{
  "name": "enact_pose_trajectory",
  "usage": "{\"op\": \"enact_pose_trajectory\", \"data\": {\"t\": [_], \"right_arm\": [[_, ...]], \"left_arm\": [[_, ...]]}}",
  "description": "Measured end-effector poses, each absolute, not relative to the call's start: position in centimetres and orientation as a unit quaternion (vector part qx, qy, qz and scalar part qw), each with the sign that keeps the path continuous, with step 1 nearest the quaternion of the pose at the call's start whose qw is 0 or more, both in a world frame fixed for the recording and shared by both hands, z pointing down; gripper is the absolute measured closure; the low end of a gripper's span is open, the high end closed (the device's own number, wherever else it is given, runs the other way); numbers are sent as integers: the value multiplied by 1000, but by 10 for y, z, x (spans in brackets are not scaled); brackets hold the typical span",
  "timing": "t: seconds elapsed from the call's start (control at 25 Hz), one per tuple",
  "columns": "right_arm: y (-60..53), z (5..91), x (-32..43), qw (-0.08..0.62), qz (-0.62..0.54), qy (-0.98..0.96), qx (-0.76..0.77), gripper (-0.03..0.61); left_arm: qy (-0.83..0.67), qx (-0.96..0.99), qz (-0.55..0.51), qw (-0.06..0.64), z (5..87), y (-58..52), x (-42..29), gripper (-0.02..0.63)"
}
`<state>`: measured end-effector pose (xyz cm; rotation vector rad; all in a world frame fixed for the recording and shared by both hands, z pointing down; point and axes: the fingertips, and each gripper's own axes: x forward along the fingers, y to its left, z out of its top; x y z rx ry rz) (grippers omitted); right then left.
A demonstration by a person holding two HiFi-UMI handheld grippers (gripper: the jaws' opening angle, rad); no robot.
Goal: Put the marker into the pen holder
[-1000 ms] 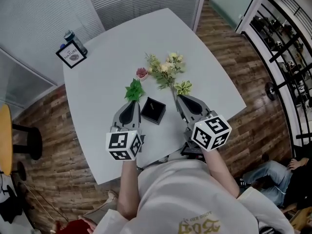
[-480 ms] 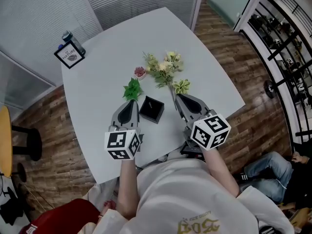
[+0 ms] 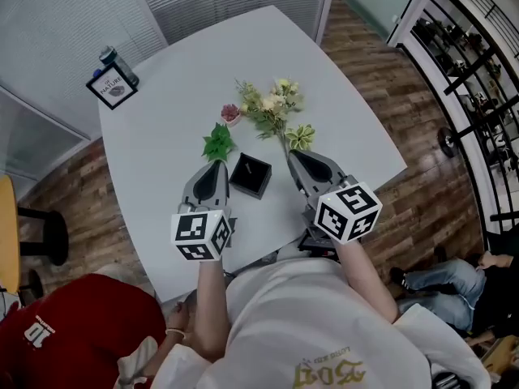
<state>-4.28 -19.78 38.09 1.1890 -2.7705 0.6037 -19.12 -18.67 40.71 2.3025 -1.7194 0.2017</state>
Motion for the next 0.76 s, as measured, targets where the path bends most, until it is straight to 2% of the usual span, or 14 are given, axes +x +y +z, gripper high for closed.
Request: {"op": "enact_pose_trajectory", "data": {"t": [0.76], "right_arm": [[-192, 381, -46, 40, 194, -900, 388, 561]], "left_arm": [[-583, 798, 73, 133, 409, -187, -191, 600]]}}
